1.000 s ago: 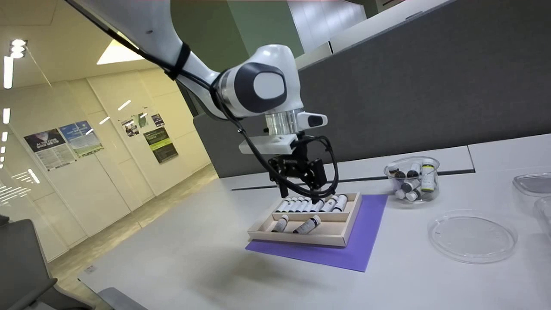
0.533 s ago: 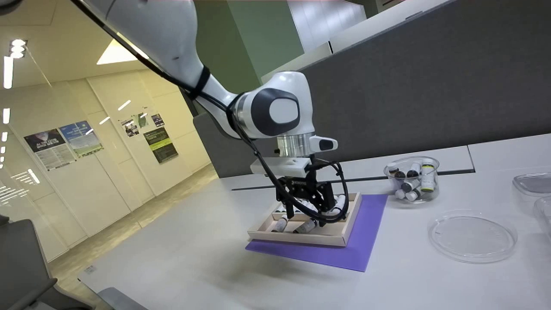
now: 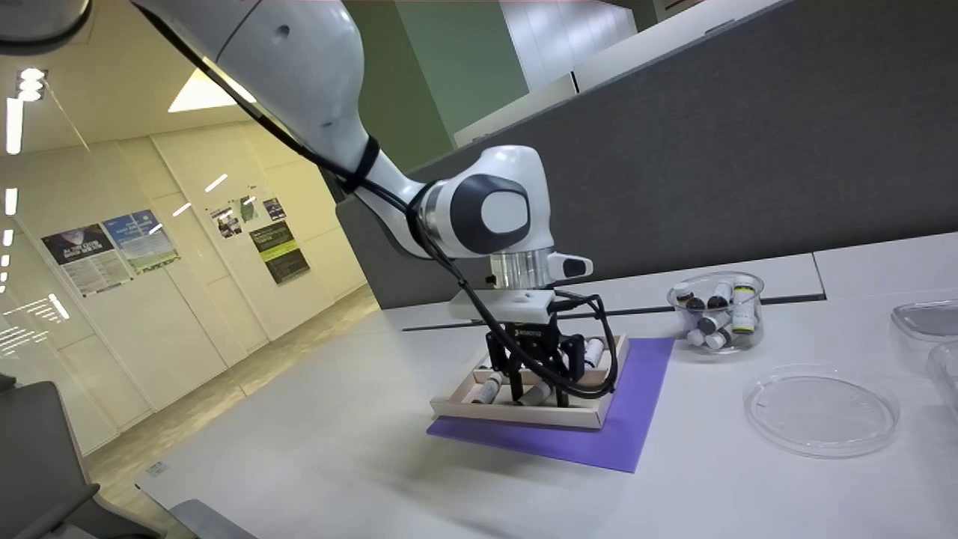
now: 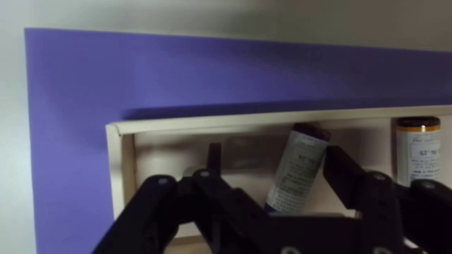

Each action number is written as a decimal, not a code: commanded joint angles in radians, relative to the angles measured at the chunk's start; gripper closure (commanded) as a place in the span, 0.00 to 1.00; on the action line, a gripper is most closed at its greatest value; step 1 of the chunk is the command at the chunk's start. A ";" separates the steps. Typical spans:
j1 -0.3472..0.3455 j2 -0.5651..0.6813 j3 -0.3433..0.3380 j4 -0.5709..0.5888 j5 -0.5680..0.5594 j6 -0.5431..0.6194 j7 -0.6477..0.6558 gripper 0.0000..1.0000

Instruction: Remove a bottle from the bottom segment of the tray and put it in the big bowl

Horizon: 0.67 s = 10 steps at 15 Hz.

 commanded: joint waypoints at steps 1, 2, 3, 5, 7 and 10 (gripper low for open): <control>-0.014 0.015 0.011 0.024 -0.023 -0.009 -0.031 0.58; -0.015 0.015 0.011 0.025 -0.023 -0.011 -0.036 0.65; -0.015 0.011 0.011 0.026 -0.024 -0.014 -0.035 0.73; -0.012 0.003 0.007 0.030 -0.023 -0.016 -0.028 0.88; -0.005 -0.016 -0.001 0.033 -0.027 -0.030 -0.007 0.99; 0.006 -0.085 -0.021 0.052 -0.044 -0.103 0.042 0.95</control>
